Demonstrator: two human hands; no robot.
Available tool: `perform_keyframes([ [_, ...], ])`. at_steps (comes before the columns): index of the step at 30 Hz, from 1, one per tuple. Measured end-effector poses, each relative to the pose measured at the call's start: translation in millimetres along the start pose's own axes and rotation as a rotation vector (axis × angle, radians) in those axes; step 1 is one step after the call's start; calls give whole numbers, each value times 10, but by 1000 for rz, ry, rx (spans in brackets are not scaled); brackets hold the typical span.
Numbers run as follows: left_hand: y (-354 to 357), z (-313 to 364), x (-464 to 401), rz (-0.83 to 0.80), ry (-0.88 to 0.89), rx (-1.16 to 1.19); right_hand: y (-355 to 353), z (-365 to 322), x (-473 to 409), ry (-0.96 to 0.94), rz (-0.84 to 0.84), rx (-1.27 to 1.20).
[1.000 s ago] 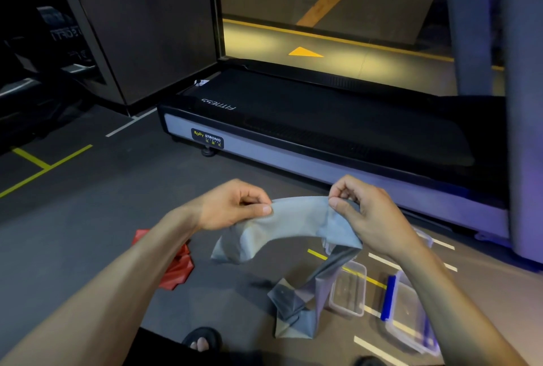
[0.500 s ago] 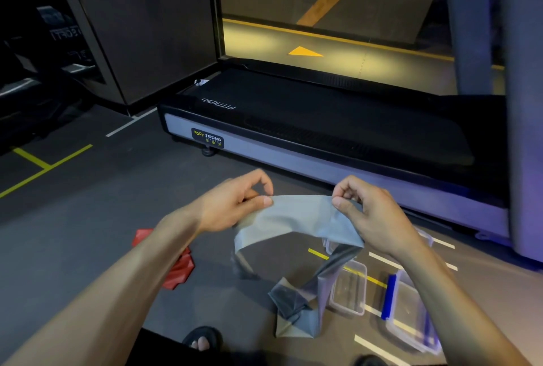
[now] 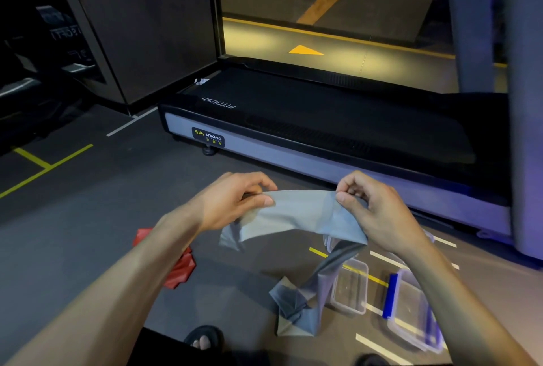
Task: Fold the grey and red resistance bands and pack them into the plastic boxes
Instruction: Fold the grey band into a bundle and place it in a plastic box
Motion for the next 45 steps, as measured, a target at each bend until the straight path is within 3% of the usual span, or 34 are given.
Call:
perform_keyframes([
  [18,-10,75,27,-59,0,-29,15,55,22,13,-29,20],
  [30,-13,53,13,2,-5,17,30,72,28,0,-40,-8],
  [33,11,-6,1,-25,-24,169,37,73,21,-6,-48,-70],
  [38,5,-15,45,-218,-104,394,40,49,53,-17,-126,-401],
  [42,-57,18,51,-215,-101,521,45,41,74,-17,-146,-546],
  [45,-50,11,55,-223,-111,483,61,85,85,3,-143,-580],
])
Point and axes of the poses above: each hand's wrist, its own x-axis away from the middle knuckle, its own y-axis out of the palm, z = x × y, the point moved 3 cm from there along -x, towards the middle knuckle, and after that the axes turned 3 degrees about -z, right-handed, at the moved point
